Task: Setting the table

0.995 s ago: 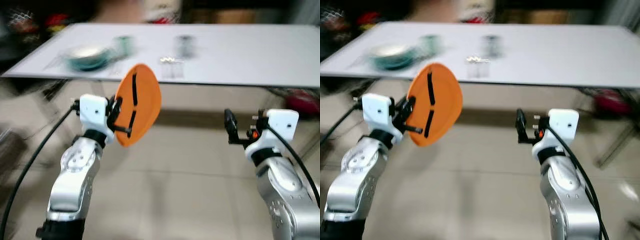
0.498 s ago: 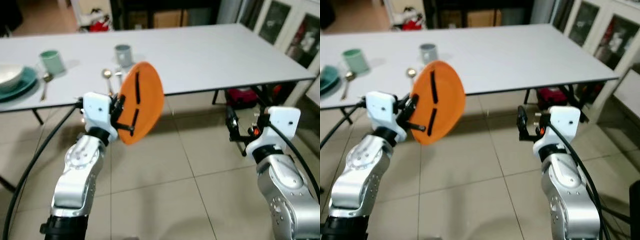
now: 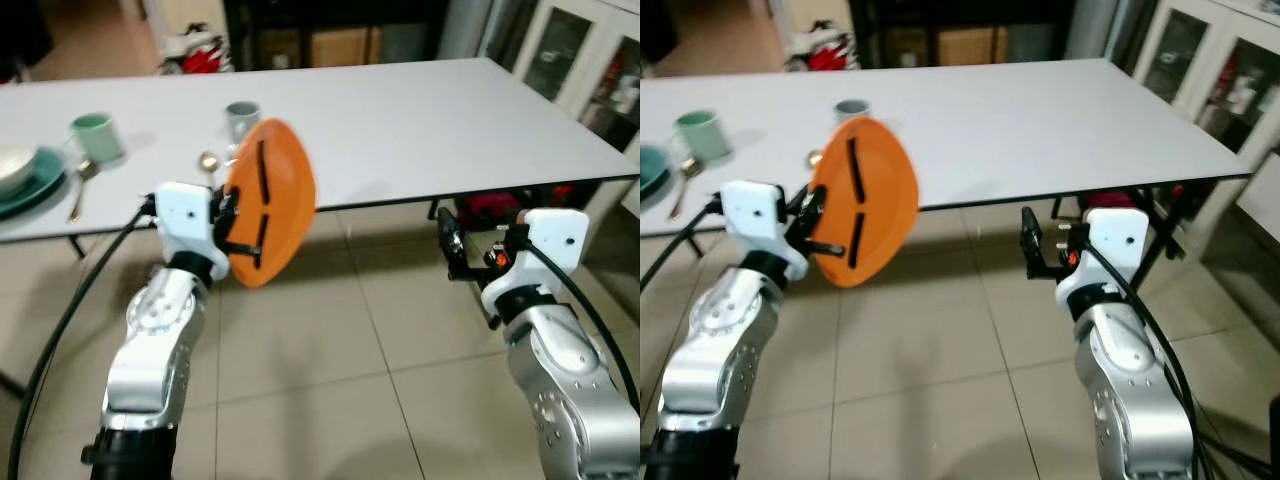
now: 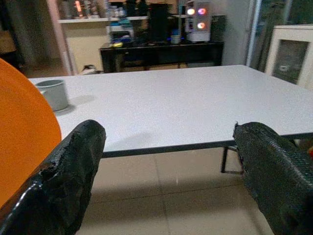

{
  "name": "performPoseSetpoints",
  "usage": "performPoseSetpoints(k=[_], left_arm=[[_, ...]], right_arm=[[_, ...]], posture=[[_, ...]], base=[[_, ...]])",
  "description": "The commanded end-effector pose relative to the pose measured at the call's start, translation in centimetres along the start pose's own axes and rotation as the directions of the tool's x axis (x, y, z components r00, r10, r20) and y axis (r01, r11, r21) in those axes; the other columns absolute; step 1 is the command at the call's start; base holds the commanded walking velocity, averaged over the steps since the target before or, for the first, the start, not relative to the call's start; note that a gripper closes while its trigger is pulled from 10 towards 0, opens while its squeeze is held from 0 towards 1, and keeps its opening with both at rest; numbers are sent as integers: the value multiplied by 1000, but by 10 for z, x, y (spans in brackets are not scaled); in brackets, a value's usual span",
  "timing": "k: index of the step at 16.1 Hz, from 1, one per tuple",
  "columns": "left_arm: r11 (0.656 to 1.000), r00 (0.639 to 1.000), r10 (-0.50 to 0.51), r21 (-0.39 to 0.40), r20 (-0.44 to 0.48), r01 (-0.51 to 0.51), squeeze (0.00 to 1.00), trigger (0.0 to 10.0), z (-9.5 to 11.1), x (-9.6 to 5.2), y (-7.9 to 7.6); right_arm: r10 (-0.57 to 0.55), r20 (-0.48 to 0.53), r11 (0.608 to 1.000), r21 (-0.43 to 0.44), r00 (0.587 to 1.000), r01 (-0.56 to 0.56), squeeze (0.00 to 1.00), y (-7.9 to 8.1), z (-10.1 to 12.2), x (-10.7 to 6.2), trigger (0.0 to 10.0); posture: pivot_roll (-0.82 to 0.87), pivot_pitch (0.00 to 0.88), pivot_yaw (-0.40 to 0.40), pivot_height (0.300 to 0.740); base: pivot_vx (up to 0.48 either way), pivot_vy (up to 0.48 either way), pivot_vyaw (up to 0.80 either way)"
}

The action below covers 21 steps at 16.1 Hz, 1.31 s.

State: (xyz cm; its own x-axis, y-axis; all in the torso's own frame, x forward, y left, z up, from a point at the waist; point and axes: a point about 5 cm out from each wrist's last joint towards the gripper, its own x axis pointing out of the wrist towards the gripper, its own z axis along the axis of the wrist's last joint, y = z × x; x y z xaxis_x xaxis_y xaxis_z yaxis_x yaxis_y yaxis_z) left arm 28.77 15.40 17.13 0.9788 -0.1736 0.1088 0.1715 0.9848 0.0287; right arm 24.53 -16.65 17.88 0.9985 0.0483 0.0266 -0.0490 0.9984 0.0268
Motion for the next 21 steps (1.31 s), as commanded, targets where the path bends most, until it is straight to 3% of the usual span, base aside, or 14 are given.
performPoseSetpoints(k=[1,21], left_arm=[[999,998,-46,-5,51,46,0,10000,10,3,-12],[999,997,-51,-15,53,52,0,10000,11,6,-14]], right_arm=[[-19,17,1000,-10,1000,19,0,-6,3,-2,10000],[-8,20,1000,-10,1000,8,0,-5,3,-1,10000]], posture=[[41,0,38,740],[44,0,35,740]], base=[[364,0,0],[365,0,0]])
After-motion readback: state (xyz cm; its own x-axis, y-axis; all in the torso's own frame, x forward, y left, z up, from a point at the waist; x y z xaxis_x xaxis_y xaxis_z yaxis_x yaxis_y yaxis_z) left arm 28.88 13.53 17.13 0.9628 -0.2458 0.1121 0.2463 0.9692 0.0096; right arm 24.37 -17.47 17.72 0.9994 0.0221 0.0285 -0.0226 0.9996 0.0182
